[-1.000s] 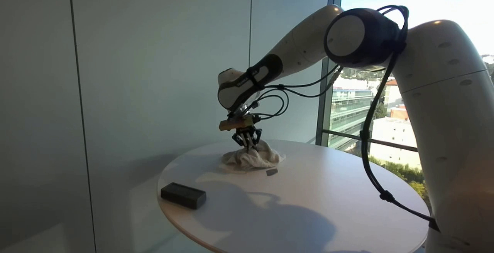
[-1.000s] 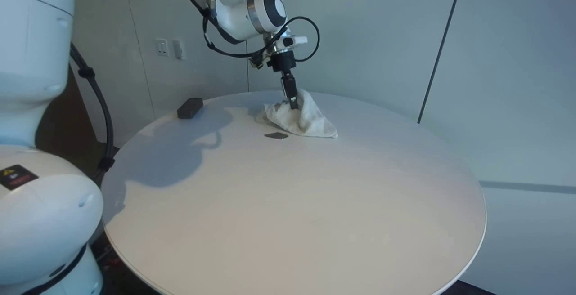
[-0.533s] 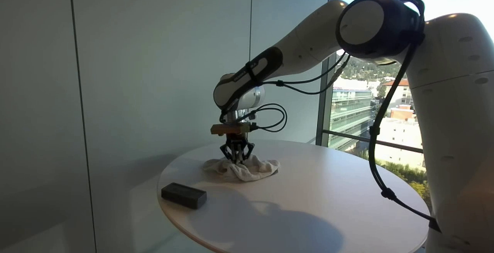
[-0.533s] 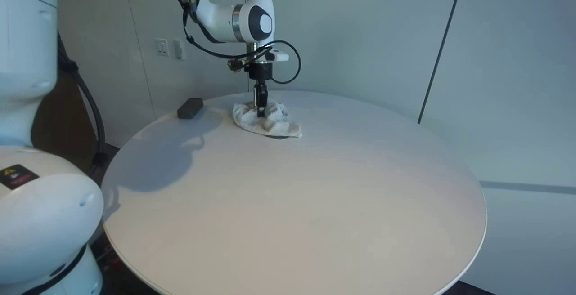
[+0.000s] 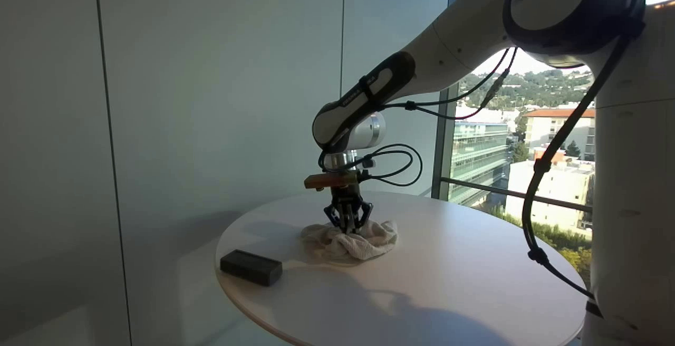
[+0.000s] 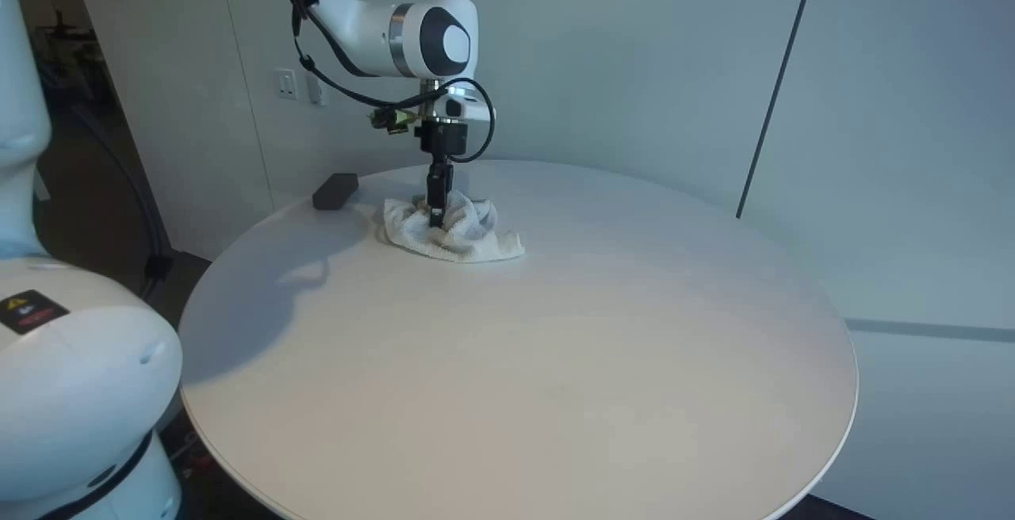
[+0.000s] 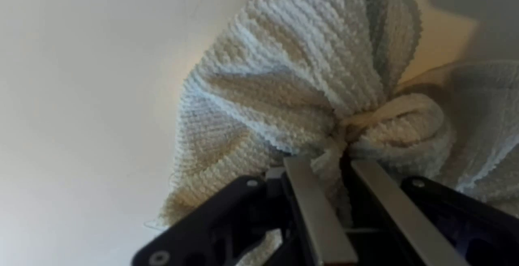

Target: Use the white towel to wipe the table

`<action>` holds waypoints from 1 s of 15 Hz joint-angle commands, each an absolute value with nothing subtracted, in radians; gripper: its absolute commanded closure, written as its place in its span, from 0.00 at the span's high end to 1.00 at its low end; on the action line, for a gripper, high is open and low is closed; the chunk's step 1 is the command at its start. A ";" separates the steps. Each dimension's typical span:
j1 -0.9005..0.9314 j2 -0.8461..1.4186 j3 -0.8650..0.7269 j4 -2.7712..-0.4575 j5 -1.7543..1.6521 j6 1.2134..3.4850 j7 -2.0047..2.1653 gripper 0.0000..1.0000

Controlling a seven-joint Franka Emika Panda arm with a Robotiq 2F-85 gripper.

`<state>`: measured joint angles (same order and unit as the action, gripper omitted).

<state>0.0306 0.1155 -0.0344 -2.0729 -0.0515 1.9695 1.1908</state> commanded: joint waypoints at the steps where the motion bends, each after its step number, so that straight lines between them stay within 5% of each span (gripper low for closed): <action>1: 0.006 0.057 -0.050 -2.268 0.002 1.998 1.265 0.12; 11: -0.232 -0.320 -0.162 -2.577 -0.148 2.005 1.510 0.14; 15: -0.306 -0.409 -0.099 -2.478 -0.356 1.897 1.572 0.13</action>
